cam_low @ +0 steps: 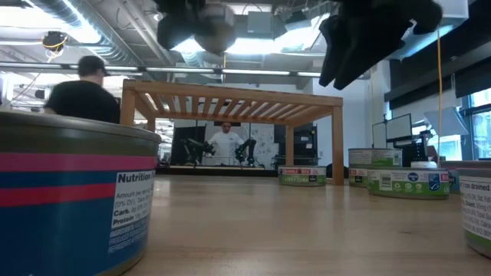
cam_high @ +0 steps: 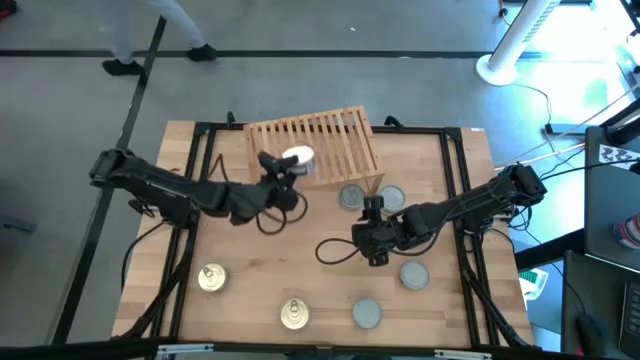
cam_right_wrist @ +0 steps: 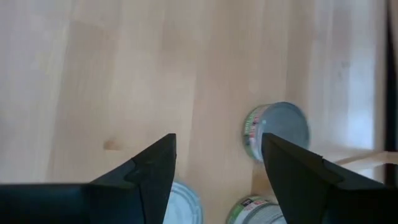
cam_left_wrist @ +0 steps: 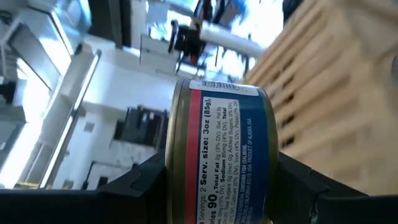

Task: Stack canned seafood by type on shelf
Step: Put the blue tuna can on the shelf

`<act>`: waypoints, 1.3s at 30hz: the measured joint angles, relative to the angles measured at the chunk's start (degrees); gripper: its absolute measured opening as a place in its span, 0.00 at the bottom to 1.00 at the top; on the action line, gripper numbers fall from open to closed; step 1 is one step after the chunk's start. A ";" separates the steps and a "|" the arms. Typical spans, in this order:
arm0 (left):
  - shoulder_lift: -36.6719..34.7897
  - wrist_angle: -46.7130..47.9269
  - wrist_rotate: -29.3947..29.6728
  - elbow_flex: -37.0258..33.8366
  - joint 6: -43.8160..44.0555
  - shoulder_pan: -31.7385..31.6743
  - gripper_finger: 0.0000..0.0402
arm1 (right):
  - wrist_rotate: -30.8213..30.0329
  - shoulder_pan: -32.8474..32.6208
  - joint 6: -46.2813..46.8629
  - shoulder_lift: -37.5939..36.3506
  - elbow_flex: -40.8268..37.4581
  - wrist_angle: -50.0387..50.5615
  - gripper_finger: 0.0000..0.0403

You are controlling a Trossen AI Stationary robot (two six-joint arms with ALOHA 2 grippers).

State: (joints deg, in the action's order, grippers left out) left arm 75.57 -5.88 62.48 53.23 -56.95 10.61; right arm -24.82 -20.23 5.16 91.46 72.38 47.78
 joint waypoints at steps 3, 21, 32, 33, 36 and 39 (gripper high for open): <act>-0.80 5.56 -0.13 0.00 0.89 -3.46 0.49 | -5.21 0.14 -1.33 0.00 0.00 -1.58 0.59; -0.94 17.87 -7.81 0.00 1.07 -18.91 0.49 | 1.34 21.06 -23.46 0.00 0.00 -36.05 0.59; -0.92 23.21 -12.00 0.00 2.77 -22.79 0.51 | 10.75 31.56 -21.50 0.00 0.00 -38.17 0.59; -0.92 23.52 -12.23 0.00 2.98 -22.79 0.51 | 11.20 32.08 -21.50 0.00 0.00 -38.19 0.59; -0.94 23.50 -12.31 0.00 3.43 -22.79 0.52 | 12.76 33.33 -21.45 0.00 0.00 -38.19 0.59; -0.94 23.51 -12.37 0.00 3.54 -22.79 0.52 | 13.46 33.59 -21.48 0.00 0.00 -38.19 0.59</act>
State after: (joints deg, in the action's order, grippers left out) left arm 74.63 17.63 50.11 53.23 -53.40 -12.19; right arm -11.36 13.37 -16.32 91.46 72.38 9.58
